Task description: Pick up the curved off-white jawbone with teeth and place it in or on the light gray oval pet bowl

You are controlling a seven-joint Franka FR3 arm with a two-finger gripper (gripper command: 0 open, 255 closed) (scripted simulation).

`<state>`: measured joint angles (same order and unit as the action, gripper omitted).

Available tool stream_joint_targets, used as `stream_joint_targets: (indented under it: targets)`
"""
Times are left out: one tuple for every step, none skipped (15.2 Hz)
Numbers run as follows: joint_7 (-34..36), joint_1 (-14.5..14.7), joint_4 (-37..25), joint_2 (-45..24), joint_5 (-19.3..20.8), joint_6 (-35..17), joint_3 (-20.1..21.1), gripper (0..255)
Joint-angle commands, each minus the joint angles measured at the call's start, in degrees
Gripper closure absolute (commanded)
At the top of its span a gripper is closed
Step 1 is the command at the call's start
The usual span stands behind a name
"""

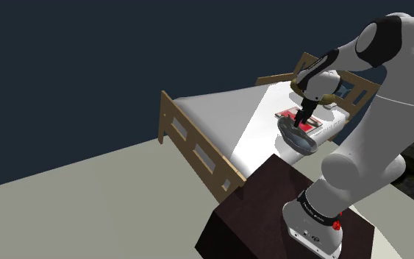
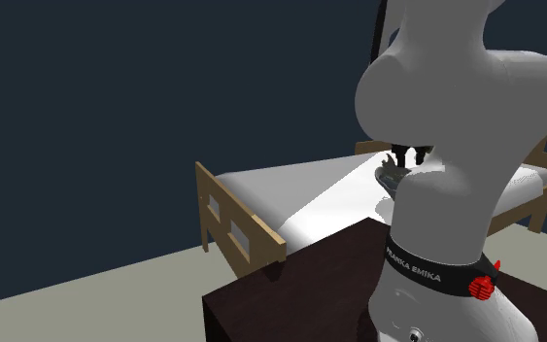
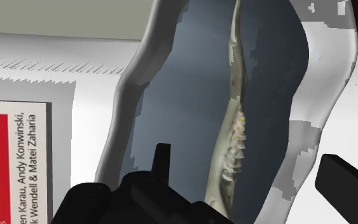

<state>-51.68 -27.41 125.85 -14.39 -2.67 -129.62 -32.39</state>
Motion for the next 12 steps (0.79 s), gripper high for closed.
stream_joint_targets:
  targets:
    - [0.0,0.0,0.0,0.0,0.0,0.0,0.0,0]
    - [0.57,0.34,-0.8,1.19,0.8,1.83,-0.29,0]
    - [1.08,0.65,-1.67,2.32,1.52,3.68,-0.53,0]
    - [1.56,0.93,-2.63,3.36,2.18,5.54,-0.71,0]
    - [1.91,1.11,-3.44,4.13,2.66,7.01,-0.81,0]
    - [1.91,1.1,-3.44,4.14,2.66,7.01,-0.79,0]
    - [1.91,1.1,-3.43,4.14,2.67,7.01,-0.8,0]
    - [1.91,1.1,-3.44,4.14,2.66,7.01,-0.79,0]
    - [1.91,1.1,-3.44,4.14,2.66,7.01,-0.79,0]
    - [1.91,1.1,-3.44,4.14,2.66,7.01,-0.79,0]
    - [1.91,1.1,-3.44,4.14,2.66,7.01,-0.79,0]
    - [1.91,1.1,-3.44,4.14,2.66,7.01,-0.79,0]
